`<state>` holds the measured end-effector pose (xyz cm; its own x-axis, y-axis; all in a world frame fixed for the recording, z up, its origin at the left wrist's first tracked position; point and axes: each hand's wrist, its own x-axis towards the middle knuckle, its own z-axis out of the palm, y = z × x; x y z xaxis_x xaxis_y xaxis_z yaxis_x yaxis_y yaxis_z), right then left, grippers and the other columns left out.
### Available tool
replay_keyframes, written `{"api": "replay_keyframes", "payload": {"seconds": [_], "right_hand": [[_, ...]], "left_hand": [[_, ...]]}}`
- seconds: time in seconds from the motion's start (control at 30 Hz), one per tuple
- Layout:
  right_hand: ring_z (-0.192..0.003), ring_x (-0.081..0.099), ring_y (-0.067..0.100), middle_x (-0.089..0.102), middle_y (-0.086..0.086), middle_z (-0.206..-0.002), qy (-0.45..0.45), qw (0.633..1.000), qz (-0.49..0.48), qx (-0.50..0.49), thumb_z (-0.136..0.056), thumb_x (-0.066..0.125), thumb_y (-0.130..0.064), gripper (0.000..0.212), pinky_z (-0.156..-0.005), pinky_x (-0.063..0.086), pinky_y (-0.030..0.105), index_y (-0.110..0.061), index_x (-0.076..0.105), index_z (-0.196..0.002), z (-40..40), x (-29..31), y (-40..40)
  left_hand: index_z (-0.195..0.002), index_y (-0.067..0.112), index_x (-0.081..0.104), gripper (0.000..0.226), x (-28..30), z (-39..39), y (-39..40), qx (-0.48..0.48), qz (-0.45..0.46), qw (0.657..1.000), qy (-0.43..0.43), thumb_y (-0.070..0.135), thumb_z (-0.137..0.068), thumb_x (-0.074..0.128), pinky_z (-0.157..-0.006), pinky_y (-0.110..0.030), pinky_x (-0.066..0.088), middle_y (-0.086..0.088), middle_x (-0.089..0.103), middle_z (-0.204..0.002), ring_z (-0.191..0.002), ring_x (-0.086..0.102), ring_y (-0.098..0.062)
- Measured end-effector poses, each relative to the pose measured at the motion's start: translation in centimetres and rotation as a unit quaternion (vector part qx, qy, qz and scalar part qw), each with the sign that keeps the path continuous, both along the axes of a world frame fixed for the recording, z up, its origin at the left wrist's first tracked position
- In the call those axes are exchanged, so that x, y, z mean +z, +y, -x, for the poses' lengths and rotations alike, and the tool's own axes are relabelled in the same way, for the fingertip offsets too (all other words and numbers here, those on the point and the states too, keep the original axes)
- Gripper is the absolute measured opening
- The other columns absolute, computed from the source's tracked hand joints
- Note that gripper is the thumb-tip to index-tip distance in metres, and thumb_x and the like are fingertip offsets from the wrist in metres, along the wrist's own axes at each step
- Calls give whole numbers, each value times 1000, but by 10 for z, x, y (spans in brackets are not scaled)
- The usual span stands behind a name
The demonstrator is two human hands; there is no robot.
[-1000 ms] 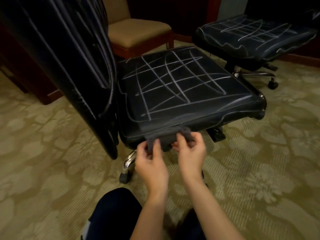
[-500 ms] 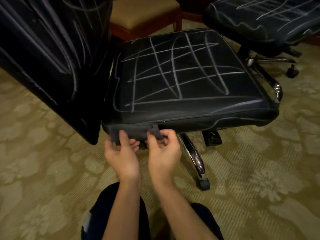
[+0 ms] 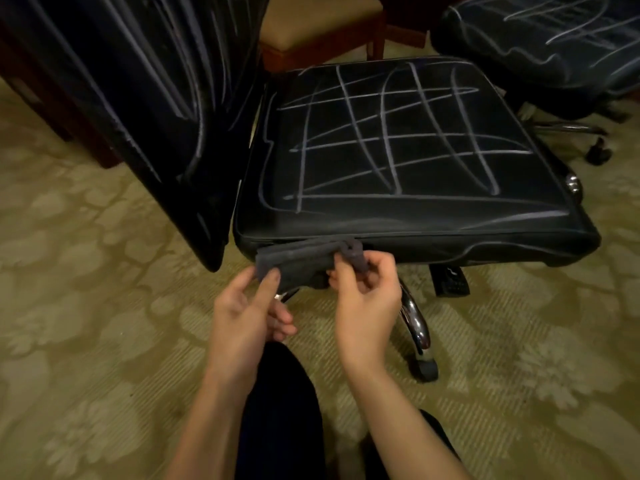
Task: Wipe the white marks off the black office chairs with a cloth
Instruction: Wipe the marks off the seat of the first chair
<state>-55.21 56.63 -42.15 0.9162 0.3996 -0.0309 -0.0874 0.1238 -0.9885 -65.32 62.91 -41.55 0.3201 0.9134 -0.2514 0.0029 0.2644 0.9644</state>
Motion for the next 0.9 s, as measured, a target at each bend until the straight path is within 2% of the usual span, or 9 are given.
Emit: {"api": "replay_keyframes", "payload": {"seconds": [0.13, 0.2, 0.27, 0.37, 0.47, 0.6, 0.67, 0.8, 0.9], "right_hand": [[-78, 69, 20, 70, -1, -84, -24, 999, 22, 9, -90, 70, -16, 12, -75, 59, 45, -24, 61, -92, 10, -1, -2], [-79, 69, 22, 70, 3, -85, -35, 999, 26, 21, -91, 69, -17, 9, -76, 58, 48, -22, 62, -93, 20, 0, 4], [-80, 69, 21, 71, 4, -85, -40, 998, 29, 40, -92, 69, -16, 8, -76, 58, 46, -20, 62, -93, 30, 2, 14], [-79, 70, 17, 71, 3, -85, -24, 998, 34, 39, -91, 69, -17, 8, -76, 59, 44, -19, 62, -93, 39, 5, 29], [-79, 72, 16, 72, 4, -85, -20, 999, 44, 14, -91, 69, -15, 8, -77, 59, 47, -19, 63, -93, 29, 8, 25], [-85, 72, 17, 72, 4, -90, -19, 995, 55, -81, -92, 66, -12, 12, -81, 58, 51, -24, 63, -93, -11, 1, -11], [-85, 72, 21, 72, 5, -89, -32, 994, 63, -83, -92, 66, -17, 14, -80, 58, 54, -30, 62, -90, -26, -2, -20], [-79, 70, 15, 70, 2, -84, -57, 995, 59, -55, -92, 66, -13, 10, -73, 60, 42, -20, 60, -90, -15, -2, -6], [-69, 68, 9, 69, 2, -74, -58, 996, 60, -40, -90, 70, -12, 13, -64, 57, 32, -17, 58, -87, 3, -5, 13]], "left_hand": [[-136, 18, 52, 34, 0, 8, -3, -13, 52, 997, -49, 27, -103, 50, -37, -16, 36, -7, 66, -60, -38, 49, -9], [-129, 25, 52, 25, 4, 3, 1, 16, 77, 992, -97, 30, -105, 47, -41, -17, 43, -8, 74, -73, -47, 60, -12], [-119, 30, 51, 15, 5, -5, 7, 57, 57, 989, -122, 33, -106, 45, -50, -21, 52, -7, 76, -83, -60, 71, -16], [-107, 25, 53, 7, 0, -17, 18, 142, 34, 980, -136, 30, -105, 49, -54, -22, 54, -5, 67, -78, -63, 69, -14], [-106, 23, 55, 7, -4, -38, 12, 183, 0, 976, -115, 29, -104, 52, -56, -24, 54, -3, 63, -72, -61, 65, -12], [-101, 26, 55, 2, -7, -78, -33, 114, -48, 987, -100, 25, -101, 56, -65, -30, 61, -7, 71, -79, -68, 72, -15], [-99, 25, 55, 2, -9, -87, -43, 105, -50, 988, -99, 24, -100, 56, -67, -32, 61, -9, 72, -78, -70, 73, -17], [-102, 21, 57, 4, -15, -77, -26, 154, -83, 981, -83, 24, -101, 56, -65, -33, 60, -10, 71, -76, -67, 72, -20], [-110, 16, 57, 14, -19, -66, -6, 195, -103, 974, -58, 27, -101, 55, -63, -27, 57, -11, 71, -81, -69, 71, -17]]}}
